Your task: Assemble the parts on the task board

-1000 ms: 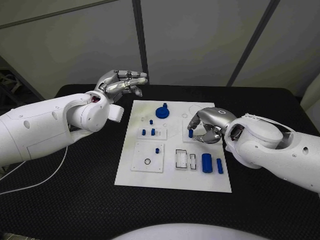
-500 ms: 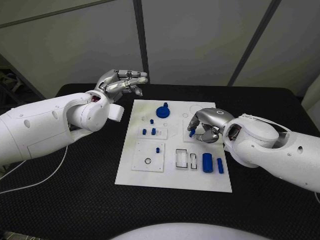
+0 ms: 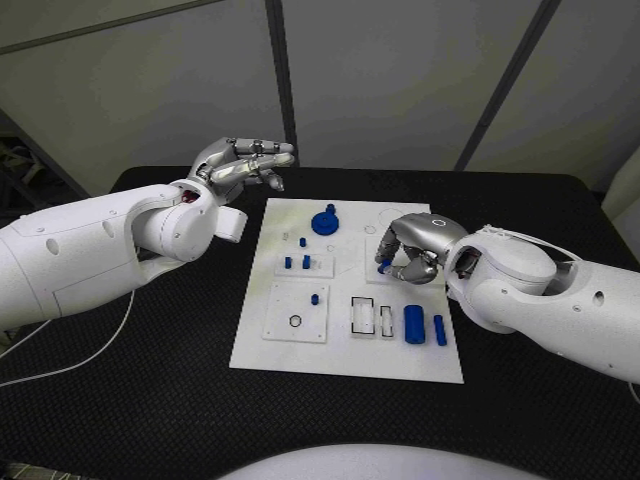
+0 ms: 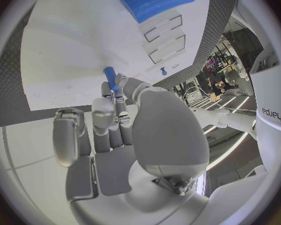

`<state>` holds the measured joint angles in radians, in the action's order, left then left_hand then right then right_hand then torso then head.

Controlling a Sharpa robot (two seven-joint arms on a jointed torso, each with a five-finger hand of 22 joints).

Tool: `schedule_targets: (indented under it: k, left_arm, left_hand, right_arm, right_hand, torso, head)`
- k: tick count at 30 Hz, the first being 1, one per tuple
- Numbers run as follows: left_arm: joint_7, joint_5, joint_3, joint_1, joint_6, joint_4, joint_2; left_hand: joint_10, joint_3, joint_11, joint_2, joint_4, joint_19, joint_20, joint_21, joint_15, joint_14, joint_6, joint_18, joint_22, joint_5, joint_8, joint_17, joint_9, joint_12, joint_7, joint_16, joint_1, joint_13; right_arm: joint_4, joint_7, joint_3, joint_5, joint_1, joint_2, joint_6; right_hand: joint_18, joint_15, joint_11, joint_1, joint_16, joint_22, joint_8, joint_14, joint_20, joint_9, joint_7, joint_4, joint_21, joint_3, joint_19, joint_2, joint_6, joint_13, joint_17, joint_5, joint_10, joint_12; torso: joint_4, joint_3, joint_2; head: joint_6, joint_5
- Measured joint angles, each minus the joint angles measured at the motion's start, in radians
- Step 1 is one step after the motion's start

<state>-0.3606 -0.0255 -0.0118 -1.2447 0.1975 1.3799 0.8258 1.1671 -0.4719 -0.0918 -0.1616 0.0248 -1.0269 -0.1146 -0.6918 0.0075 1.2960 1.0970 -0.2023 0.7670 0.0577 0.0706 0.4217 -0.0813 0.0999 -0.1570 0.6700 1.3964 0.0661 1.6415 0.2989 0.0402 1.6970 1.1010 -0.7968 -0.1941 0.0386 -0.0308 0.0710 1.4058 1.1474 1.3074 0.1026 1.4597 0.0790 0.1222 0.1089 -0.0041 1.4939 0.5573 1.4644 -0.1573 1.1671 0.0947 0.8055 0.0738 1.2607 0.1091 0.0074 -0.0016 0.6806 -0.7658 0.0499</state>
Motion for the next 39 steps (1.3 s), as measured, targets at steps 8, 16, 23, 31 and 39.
schedule_targets:
  k: [8,16,23,31,39]
  left_arm:
    - [0.0,0.0,0.0,0.0,0.0,0.0,0.001]
    - [0.001,0.0,0.0,0.0,-0.001,-0.001,0.002]
    - [0.002,0.0,0.0,0.0,-0.002,-0.004,0.002]
    - [0.003,0.0,0.0,0.001,-0.003,-0.007,-0.001]
    - [0.004,0.0,0.0,0.001,-0.005,-0.008,-0.007]
  left_hand:
    - [0.0,0.0,0.0,0.0,0.0,0.0,0.0,0.0,0.0,0.0,0.0,0.0,0.0,0.0,0.0,0.0,0.0,0.0,0.0,0.0,0.0,0.0]
    - [0.0,0.0,0.0,0.0,0.0,0.0,0.0,0.0,0.001,0.001,0.0,0.0,0.0,0.0,0.0,0.0,0.0,0.0,0.0,0.0,0.0,0.0]
    - [0.0,0.0,0.0,0.0,0.0,0.0,0.0,0.0,0.001,0.001,0.0,0.0,0.0,0.0,0.0,0.0,0.0,0.0,0.0,0.0,0.0,0.0]
    - [0.0,0.0,0.0,0.0,0.0,0.0,0.0,0.0,0.001,0.001,0.0,0.0,0.0,0.0,0.0,0.0,0.0,0.0,0.0,0.0,0.0,0.0]
    - [0.0,0.0,0.0,0.0,0.0,0.0,0.0,0.0,0.001,0.001,0.0,0.0,0.0,0.0,0.0,0.0,0.0,0.0,0.0,0.0,0.0,0.0]
  right_arm:
    - [0.004,0.006,0.0,0.025,0.0,0.001,0.002]
    - [0.043,0.007,0.0,0.043,0.0,-0.024,-0.013]
    - [0.116,0.004,0.019,0.046,-0.001,-0.063,-0.039]
    - [0.198,-0.002,0.038,0.036,0.0,-0.066,-0.065]
    - [0.199,-0.016,0.04,0.012,0.0,0.03,-0.072]
  right_hand:
    - [-0.017,-0.007,0.007,0.014,0.005,0.0,0.007,0.0,-0.005,0.015,-0.006,-0.014,0.023,0.003,0.002,0.009,0.013,0.005,0.002,0.004,0.007,0.001]
    - [-0.016,-0.007,0.007,0.016,0.005,0.0,0.01,0.0,-0.008,0.017,-0.008,-0.019,0.027,0.005,-0.001,0.01,0.016,0.005,0.0,0.003,0.007,0.001]
    - [-0.016,-0.007,0.007,0.016,0.011,0.0,0.005,0.0,-0.008,0.017,-0.008,-0.021,0.029,0.002,-0.001,0.01,0.016,0.006,0.004,0.003,0.007,0.001]
    - [-0.016,-0.007,0.007,0.016,0.011,0.0,0.005,0.0,-0.008,0.016,-0.008,-0.021,0.031,0.002,-0.001,0.01,0.016,0.018,0.007,0.003,0.007,-0.003]
    - [-0.016,-0.007,0.007,0.016,0.011,0.0,0.005,0.0,-0.008,0.016,-0.008,-0.021,0.031,0.002,-0.001,0.01,0.016,0.019,0.008,0.007,0.007,-0.007]
  torso:
    - [-0.0001,-0.0001,-0.001]
    - [-0.0001,-0.0002,-0.001]
    - [-0.0001,-0.0006,-0.002]
    - [0.0,-0.0005,-0.001]
    - [0.0023,-0.0012,0.0]
  head:
    - [-0.003,0.001]
    - [-0.005,0.004]
    - [-0.003,0.005]
    - [-0.001,0.007]
    - [-0.008,0.019]
